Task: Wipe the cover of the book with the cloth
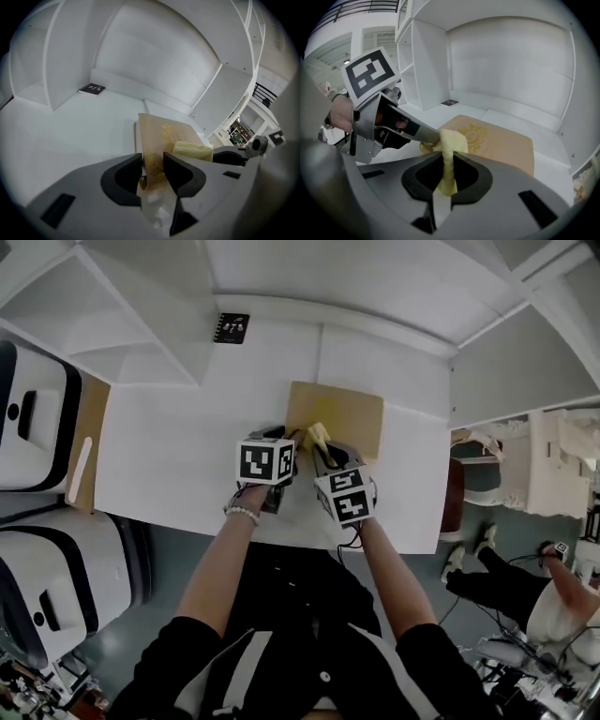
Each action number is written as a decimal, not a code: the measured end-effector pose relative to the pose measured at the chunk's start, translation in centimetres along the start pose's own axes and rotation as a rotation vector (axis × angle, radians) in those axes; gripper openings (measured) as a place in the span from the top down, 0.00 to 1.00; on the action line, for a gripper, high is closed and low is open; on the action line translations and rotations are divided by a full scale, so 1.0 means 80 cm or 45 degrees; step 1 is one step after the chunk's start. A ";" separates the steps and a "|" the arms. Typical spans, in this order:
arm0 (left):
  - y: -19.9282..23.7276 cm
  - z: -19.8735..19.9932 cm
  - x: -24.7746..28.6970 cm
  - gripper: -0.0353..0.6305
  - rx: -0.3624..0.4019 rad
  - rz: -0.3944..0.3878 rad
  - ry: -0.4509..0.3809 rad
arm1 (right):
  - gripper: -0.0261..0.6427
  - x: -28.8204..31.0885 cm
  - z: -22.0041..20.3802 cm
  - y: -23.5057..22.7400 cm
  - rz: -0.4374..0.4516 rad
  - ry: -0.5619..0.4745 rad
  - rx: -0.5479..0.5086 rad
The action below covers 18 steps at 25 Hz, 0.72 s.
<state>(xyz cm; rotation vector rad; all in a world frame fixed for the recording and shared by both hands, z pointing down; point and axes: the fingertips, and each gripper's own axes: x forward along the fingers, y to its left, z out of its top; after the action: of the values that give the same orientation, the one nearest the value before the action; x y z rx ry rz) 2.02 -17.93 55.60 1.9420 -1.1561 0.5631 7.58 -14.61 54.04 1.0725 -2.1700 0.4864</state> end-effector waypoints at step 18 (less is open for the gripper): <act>0.000 0.001 0.001 0.73 0.004 -0.011 0.016 | 0.90 -0.062 -0.056 -0.102 -0.243 -0.012 0.176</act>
<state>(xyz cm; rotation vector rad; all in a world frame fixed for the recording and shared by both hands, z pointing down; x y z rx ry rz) 2.08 -17.98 55.61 1.9430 -1.1392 0.5721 18.13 -14.11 54.09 1.3443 -2.0401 0.5503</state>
